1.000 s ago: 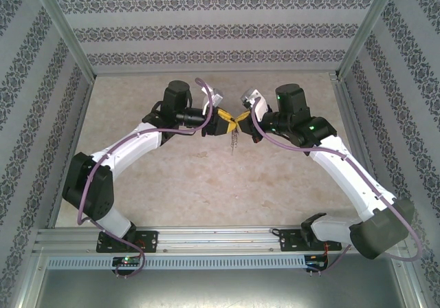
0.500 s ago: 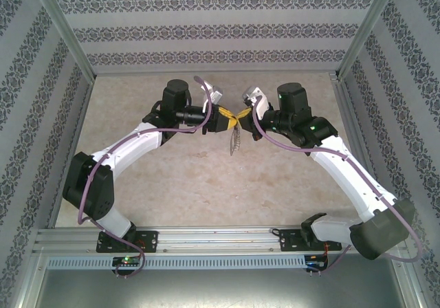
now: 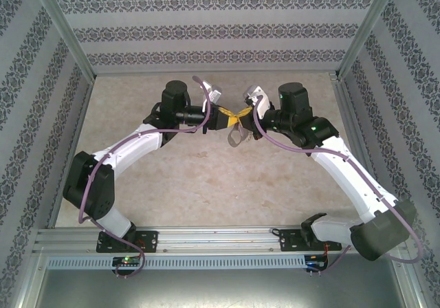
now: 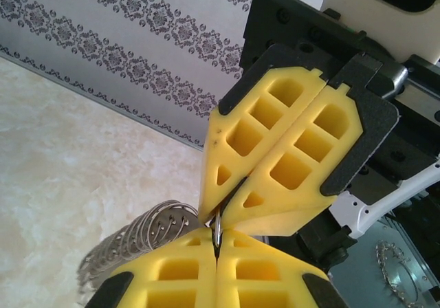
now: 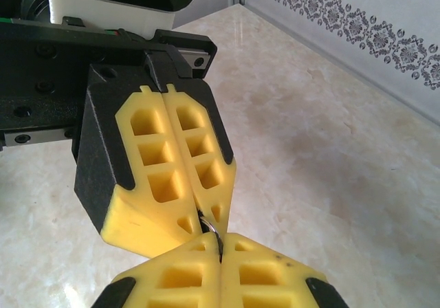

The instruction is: Put the keys on the keyring

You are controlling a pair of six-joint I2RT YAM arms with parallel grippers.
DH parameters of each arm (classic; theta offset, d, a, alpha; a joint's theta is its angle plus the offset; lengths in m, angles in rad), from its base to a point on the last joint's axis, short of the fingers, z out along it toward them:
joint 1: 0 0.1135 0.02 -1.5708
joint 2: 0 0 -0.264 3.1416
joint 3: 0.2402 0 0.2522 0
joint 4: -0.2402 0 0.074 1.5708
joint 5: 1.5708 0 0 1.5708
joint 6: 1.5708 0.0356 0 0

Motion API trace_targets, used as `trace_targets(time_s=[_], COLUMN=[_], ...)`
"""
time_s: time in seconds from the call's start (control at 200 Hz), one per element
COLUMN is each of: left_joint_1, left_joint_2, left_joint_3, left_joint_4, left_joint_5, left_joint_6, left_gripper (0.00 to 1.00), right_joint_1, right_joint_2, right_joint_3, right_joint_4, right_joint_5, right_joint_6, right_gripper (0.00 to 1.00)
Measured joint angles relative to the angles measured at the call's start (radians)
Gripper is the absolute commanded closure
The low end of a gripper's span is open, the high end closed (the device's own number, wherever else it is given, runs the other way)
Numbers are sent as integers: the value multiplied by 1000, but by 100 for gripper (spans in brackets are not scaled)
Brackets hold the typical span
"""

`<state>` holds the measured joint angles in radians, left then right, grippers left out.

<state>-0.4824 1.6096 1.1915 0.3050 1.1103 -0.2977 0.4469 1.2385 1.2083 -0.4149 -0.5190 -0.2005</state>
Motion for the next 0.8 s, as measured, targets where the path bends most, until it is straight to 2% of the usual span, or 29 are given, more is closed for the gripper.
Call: trace_targets(time_s=[0.12, 0.275, 0.525, 0.65, 0.799], left_joint_1=[-2, -2, -2, -2, -3], left_joint_2=[0, 0, -8, -21, -43], left_joint_3=[-3, -7, -36, -40, -62], left_joint_4=[18, 28, 72, 84, 85], left_joint_5=[-3, -32, -74, -99, -125], left_joint_6=[-2, 1, -27, -47, -51], left_gripper=[100, 100, 100, 100, 100], right_joint_1=[-27, -85, -109, -74, 4], right_joint_2=[-21, -134, -304, -319, -319], right_joint_3=[-35, -163, -437, -549, -603], right_joint_4=[50, 167, 438, 530, 594], right_joint_5=[9, 15, 139, 187, 239], right_joint_6=[39, 141, 301, 354, 381], right_gripper=[60, 53, 42, 39, 38])
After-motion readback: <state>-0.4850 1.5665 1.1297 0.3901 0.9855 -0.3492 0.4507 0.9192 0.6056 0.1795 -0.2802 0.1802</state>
